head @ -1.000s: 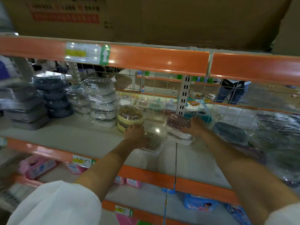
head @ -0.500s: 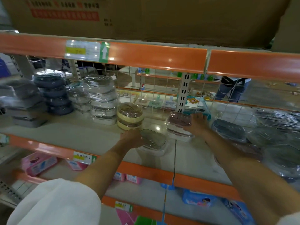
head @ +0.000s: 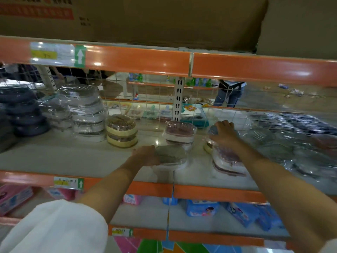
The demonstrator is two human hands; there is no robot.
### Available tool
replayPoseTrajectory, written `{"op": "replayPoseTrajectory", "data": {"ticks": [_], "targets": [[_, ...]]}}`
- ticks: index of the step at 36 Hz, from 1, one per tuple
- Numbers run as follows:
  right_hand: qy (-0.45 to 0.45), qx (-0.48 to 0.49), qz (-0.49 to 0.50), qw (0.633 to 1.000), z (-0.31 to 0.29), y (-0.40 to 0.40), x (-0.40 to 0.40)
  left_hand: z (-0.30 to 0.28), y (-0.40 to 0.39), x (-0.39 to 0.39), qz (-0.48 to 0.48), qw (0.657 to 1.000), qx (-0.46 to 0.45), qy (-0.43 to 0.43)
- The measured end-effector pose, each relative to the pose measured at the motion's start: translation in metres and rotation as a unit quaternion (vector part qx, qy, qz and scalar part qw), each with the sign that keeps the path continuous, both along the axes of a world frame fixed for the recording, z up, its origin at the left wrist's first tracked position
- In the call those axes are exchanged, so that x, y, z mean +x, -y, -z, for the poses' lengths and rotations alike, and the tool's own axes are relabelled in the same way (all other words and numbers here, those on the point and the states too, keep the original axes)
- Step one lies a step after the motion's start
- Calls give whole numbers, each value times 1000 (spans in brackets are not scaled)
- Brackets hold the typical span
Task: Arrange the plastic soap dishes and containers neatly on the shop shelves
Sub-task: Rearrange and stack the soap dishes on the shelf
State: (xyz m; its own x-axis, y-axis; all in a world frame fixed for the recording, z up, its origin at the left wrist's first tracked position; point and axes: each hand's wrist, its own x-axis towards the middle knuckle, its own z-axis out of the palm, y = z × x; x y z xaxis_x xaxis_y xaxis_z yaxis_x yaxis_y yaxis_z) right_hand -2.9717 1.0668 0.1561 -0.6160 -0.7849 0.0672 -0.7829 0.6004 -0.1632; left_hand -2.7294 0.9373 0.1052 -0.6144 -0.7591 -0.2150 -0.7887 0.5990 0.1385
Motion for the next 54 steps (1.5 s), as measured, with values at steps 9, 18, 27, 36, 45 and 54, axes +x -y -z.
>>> {"op": "replayPoseTrajectory", "data": {"ticks": [9,18,27,36,45,54], "targets": [[40,24,45,998,5,-39,-36,-7,-13,-8,30,999,-5,21],[116,15,46,992,18,-36,-52,-5,-21,-28,53,998,5,42],[109,25,51,992,24,-17,-66,1,-9,-25,43,994,95,-3],[99,39,67,992,25,-11,-75,0,7,-19,34,993,60,-91],[40,-45,91,994,5,-9,-56,6,12,-23,60,995,-7,-84],[77,-86,2,993,-18,9,7,5,30,-14,61,993,2,-100]]}}
